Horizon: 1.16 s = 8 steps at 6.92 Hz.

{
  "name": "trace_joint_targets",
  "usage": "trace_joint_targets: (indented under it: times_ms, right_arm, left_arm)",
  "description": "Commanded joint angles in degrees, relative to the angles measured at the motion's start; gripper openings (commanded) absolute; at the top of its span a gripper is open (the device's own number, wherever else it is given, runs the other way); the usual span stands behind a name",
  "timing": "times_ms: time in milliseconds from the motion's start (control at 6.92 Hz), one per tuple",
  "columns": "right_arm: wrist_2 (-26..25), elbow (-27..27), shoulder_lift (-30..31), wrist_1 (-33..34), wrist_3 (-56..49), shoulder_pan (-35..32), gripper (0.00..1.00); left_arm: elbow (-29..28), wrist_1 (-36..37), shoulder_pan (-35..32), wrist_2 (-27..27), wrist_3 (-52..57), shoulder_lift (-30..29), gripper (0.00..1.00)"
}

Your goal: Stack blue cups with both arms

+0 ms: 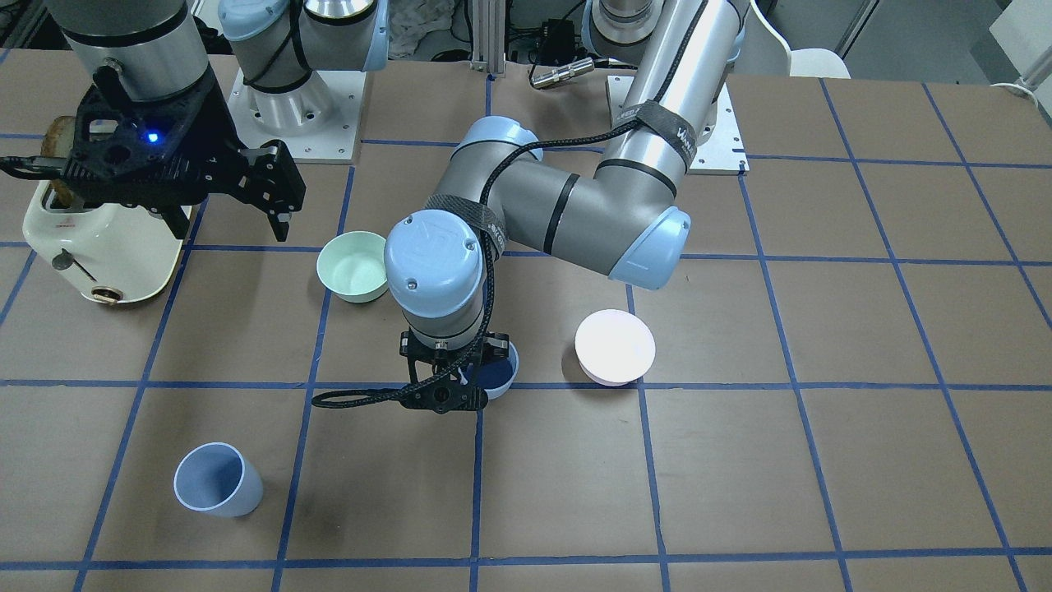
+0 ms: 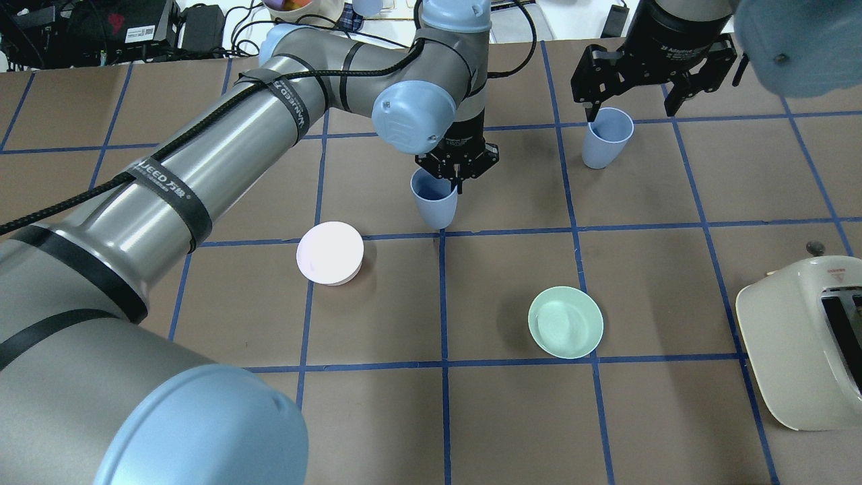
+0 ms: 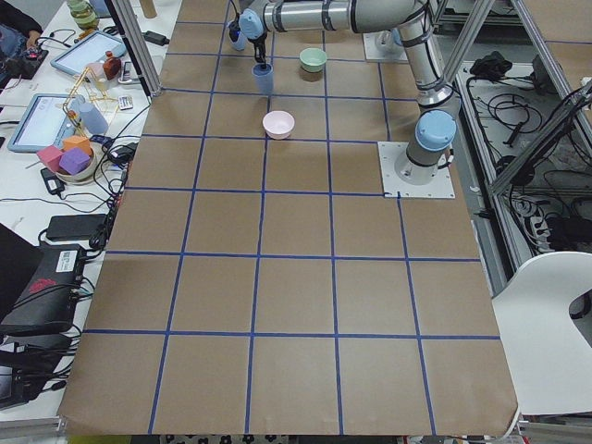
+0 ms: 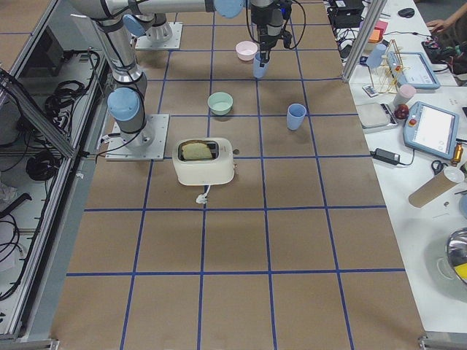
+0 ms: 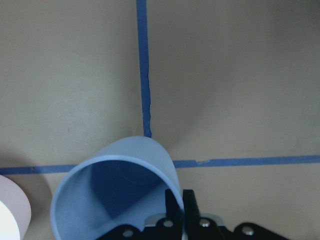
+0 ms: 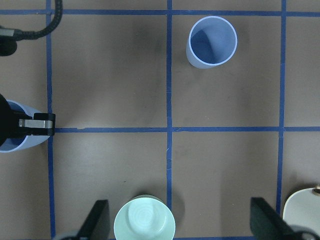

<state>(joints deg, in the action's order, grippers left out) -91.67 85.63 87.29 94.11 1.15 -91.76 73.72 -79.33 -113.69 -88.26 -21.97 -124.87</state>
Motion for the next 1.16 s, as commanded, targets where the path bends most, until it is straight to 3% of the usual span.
trace_joint_targets:
  times_ms: [0, 145, 578, 867, 1012]
  right_arm:
    - [0.0, 0.32, 0.07, 0.02, 0.0, 0.0, 1.0]
    - [0.0, 0.41, 0.16, 0.02, 0.0, 0.0, 1.0]
    - [0.09, 0.41, -0.1, 0.02, -0.44, 0.0, 1.0]
    - [0.09, 0.5, -0.8, 0.63, -0.71, 0.44, 1.0]
    - [0.0, -0.2, -4.55, 1.33, -0.71, 0.7, 1.0]
  left_arm:
    - [0.81, 0.76, -0.04, 0.11, 0.44, 0.33, 1.0]
    - [-0.15, -0.38, 0.31, 0.54, 0.7, 1.55, 1.0]
    - [-5.68, -19.13, 3.11, 0.9, 10.13, 11.28, 1.0]
    - [-3.87, -21.21, 8.46, 0.64, 16.06, 18.58, 1.0]
    - [1.02, -20.78, 10.66, 0.29, 16.78, 23.05, 1.0]
